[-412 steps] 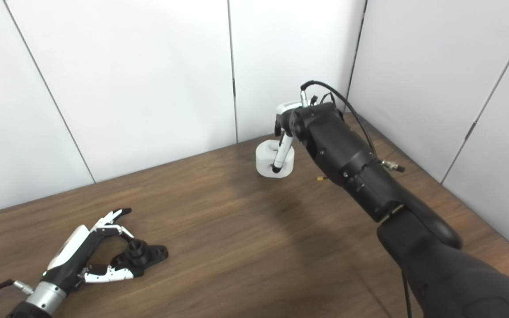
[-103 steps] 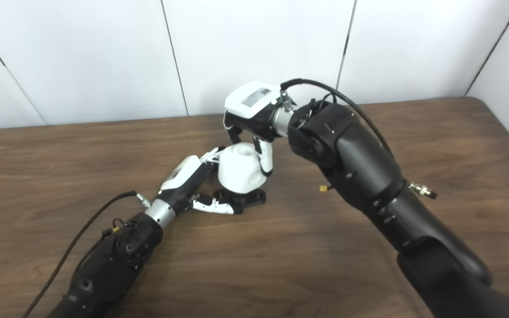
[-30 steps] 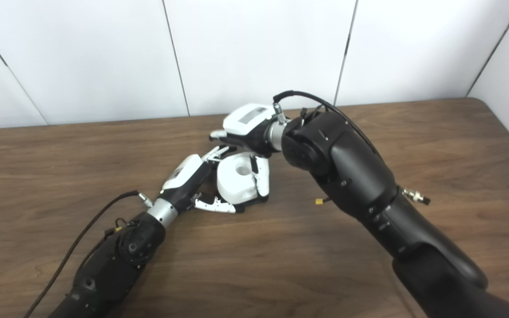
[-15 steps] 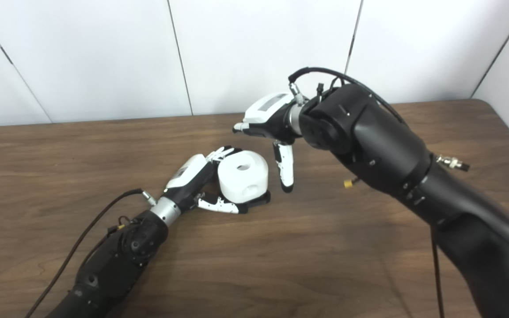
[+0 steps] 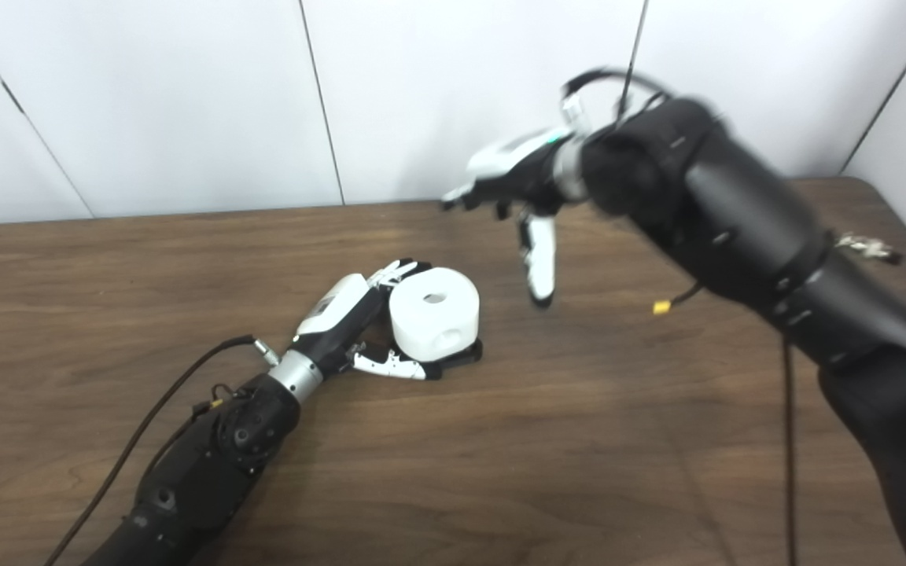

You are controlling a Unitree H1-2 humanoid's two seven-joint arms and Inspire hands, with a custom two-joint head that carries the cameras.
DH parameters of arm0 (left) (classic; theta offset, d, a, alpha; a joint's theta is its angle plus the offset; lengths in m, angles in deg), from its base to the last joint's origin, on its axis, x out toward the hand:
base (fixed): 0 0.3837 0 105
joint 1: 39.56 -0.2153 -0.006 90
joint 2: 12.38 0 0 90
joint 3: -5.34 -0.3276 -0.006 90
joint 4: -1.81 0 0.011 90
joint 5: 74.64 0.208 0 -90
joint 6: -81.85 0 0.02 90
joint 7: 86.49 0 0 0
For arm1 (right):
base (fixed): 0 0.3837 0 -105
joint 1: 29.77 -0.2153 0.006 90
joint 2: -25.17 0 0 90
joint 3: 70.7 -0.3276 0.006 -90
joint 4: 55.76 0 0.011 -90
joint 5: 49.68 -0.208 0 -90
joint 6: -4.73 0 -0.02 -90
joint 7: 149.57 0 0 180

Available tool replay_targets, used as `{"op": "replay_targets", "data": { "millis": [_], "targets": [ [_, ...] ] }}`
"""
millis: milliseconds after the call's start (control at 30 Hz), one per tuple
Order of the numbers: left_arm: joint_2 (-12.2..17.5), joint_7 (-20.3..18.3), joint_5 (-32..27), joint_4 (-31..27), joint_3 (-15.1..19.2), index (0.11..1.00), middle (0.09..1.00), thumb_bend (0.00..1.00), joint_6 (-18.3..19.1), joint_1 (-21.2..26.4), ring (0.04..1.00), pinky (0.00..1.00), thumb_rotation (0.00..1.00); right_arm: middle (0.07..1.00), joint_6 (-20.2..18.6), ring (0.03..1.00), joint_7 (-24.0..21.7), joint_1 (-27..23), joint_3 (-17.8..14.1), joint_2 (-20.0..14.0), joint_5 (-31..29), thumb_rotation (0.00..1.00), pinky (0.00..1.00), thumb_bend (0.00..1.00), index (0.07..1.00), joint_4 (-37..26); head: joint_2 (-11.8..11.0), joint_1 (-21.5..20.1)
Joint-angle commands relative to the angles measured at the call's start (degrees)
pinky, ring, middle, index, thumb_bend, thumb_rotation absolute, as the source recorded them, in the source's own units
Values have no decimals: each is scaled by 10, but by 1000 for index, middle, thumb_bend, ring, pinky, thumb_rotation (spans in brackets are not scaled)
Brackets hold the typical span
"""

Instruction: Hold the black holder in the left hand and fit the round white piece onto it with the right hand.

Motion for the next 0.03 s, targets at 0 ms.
{"op": "replay_targets", "data": {
  "millis": [0],
  "targets": [
    [-9, -45, 3, 43, -23, 481, 953, 524, 20, -43, 1000, 935, 59, 671, 37, 635, 144, 54, -85, 21, -35, 100, 563, 810, 674, 4, -1, 3]
  ]
}}
